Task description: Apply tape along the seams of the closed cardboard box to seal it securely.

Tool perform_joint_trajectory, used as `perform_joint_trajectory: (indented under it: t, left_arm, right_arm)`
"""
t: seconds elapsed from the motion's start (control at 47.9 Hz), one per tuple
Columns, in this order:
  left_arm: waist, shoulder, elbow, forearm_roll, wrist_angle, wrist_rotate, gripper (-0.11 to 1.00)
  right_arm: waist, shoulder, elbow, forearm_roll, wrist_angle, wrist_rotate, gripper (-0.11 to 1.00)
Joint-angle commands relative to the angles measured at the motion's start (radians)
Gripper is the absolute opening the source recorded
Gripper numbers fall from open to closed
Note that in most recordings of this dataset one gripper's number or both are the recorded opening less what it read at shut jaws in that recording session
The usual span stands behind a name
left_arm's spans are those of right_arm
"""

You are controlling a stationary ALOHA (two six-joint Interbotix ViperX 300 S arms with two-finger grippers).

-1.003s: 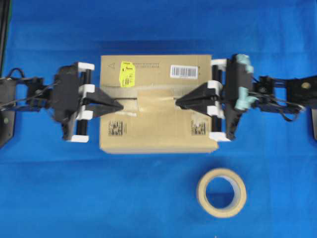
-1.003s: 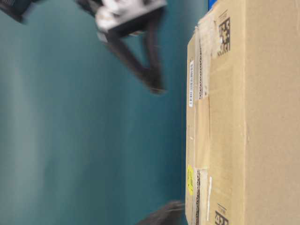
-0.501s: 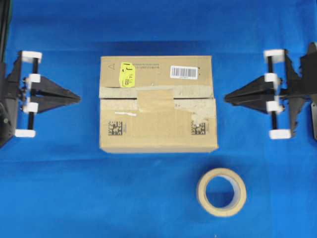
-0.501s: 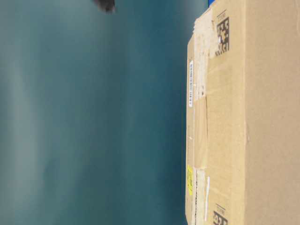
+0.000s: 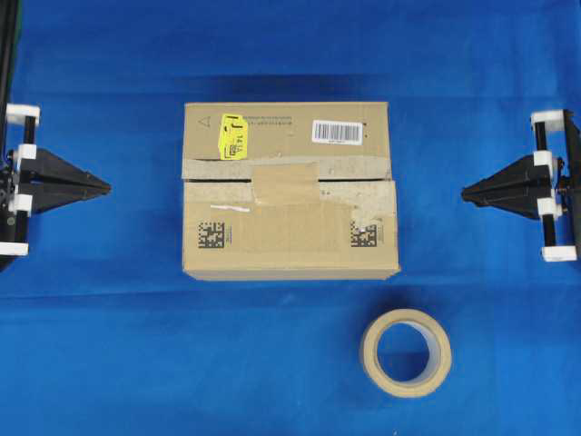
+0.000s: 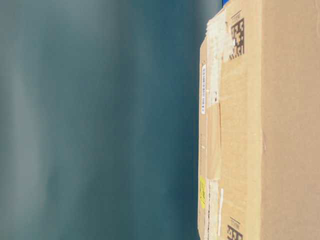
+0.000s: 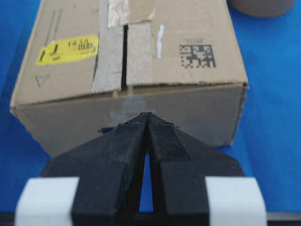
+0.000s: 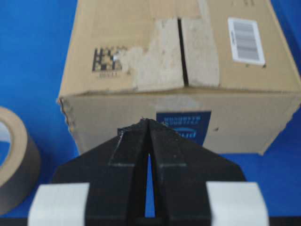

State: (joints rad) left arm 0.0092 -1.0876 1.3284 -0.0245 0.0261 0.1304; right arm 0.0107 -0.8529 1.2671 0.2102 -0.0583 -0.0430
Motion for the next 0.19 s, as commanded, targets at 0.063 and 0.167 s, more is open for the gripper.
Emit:
perform_joint_trajectory:
  t: [0.063, 0.167]
  left_arm:
    - [0.000, 0.003, -0.003, -0.002, 0.006, -0.015, 0.00]
    - [0.002, 0.003, 0.000, -0.002, 0.008, -0.018, 0.00]
  right_arm:
    - [-0.002, 0.014, -0.009, 0.003, -0.008, 0.003, -0.01]
    - [-0.002, 0.014, -0.009, 0.003, -0.008, 0.003, -0.01]
